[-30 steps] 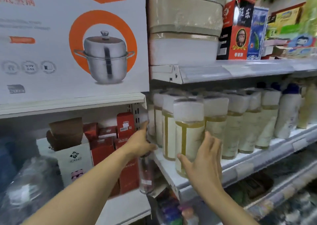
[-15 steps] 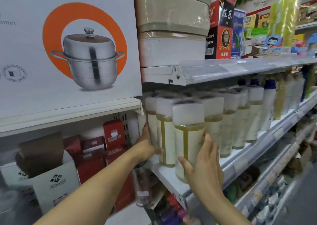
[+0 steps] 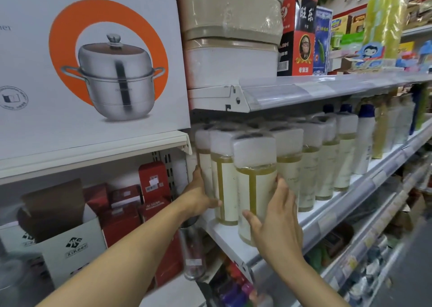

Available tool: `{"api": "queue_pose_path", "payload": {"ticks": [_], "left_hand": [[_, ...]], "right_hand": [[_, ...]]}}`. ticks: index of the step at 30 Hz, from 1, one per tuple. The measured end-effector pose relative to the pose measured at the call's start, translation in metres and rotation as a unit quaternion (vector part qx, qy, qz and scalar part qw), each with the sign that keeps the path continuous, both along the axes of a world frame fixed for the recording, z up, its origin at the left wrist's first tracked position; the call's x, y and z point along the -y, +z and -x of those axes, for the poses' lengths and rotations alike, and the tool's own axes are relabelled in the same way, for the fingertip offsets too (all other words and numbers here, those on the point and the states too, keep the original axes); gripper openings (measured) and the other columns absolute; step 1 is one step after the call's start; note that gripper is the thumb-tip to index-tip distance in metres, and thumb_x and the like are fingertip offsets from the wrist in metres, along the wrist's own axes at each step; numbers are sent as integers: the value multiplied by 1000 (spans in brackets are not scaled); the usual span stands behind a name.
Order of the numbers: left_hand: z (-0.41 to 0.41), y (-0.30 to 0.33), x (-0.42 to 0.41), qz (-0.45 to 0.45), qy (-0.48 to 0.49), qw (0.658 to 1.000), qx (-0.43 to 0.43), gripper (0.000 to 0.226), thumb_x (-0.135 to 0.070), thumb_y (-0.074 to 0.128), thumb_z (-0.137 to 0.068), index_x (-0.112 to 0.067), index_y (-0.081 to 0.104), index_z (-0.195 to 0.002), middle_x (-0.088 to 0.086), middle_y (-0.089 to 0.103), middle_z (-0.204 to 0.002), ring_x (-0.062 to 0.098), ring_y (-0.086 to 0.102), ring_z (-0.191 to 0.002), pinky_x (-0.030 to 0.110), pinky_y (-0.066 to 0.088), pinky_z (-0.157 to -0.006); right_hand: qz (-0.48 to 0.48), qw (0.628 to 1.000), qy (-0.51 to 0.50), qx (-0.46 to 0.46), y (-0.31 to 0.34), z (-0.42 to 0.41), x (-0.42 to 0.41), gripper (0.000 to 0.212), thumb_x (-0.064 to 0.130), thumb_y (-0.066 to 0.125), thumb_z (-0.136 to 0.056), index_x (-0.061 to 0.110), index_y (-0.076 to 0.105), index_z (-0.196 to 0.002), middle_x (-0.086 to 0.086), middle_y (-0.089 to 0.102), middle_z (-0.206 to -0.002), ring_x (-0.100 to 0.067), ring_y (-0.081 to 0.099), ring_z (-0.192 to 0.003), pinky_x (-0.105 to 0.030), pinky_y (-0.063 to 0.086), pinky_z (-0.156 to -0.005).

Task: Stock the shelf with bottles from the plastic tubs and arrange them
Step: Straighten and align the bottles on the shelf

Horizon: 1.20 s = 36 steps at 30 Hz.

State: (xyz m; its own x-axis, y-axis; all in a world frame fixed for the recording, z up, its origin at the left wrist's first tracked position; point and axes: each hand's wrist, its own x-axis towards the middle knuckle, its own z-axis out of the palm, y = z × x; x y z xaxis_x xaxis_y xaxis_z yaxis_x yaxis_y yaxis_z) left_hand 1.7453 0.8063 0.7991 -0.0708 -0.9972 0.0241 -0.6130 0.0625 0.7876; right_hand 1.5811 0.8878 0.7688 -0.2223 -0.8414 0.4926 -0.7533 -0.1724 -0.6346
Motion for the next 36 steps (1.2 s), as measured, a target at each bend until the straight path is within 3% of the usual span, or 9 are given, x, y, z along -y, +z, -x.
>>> {"api": "queue_pose_path", "payload": {"ticks": [5, 12, 20, 24, 31, 34, 36], "left_hand": [[1, 1, 1, -2, 5, 1000, -2, 120, -14, 80, -73, -29, -9, -152, 2, 24, -157, 25, 25, -143, 48, 28, -116], [0, 1, -2, 2, 12, 1000, 5, 118, -15, 79, -74, -26, -9, -153, 3, 21, -158, 24, 23, -145, 42, 26, -117], [7, -6, -25, 39, 19, 999, 5, 106, -15, 79, -76, -21, 6, -153, 4, 31, -153, 25, 34, -139, 44, 34, -113], [18, -10, -44, 53, 13, 998, -14, 107, -14, 81, -73, -22, 11, -152, 2, 37, -150, 24, 37, -137, 42, 35, -112], [49, -17, -64, 73, 32, 996, -45, 109, -26, 89, -62, -25, 19, -146, -3, 43, -143, 17, 42, -131, 30, 34, -105], [68, -23, -67, 91, 76, 992, -53, 120, -44, 90, -48, -36, 17, -143, -3, 41, -145, 19, 40, -133, 40, 34, -111], [80, -23, -68, 99, 107, 988, -51, 121, -44, 90, -48, -39, 14, -142, -2, 40, -146, 22, 41, -134, 47, 37, -110]], "right_hand": [[-5, 1000, -4, -4, 0, -1, 2, 99, 40, 68, -82, 24, -9, -143, -3, 18, -145, -21, 29, -134, -41, 40, -102], [5, 1000, -1, -12, -2, 3, -1, 99, 44, 68, -81, 28, -9, -143, -2, 20, -145, -21, 34, -132, -41, 43, -99], [-5, 1000, -16, -17, -2, 12, -8, 102, 45, 71, -78, 20, 1, -147, -7, 18, -144, -24, 27, -133, -37, 36, -104], [-29, 999, 4, 31, -5, 27, -9, 105, 42, 75, -75, 21, 4, -149, -3, 15, -145, -23, 21, -136, -38, 29, -111], [-46, 997, 31, 49, -2, 68, 11, 85, 30, 67, -85, 18, 11, -148, -12, 18, -148, -28, 29, -135, -41, 33, -108], [-53, 996, 57, 45, 5, 82, 28, 75, 28, 63, -89, 15, 16, -146, -15, 25, -145, -30, 39, -129, -41, 38, -103], [-53, 995, 79, 27, 7, 91, 38, 67, 27, 63, -89, 12, 24, -140, -15, 36, -138, -29, 43, -122, -39, 41, -97]]}}
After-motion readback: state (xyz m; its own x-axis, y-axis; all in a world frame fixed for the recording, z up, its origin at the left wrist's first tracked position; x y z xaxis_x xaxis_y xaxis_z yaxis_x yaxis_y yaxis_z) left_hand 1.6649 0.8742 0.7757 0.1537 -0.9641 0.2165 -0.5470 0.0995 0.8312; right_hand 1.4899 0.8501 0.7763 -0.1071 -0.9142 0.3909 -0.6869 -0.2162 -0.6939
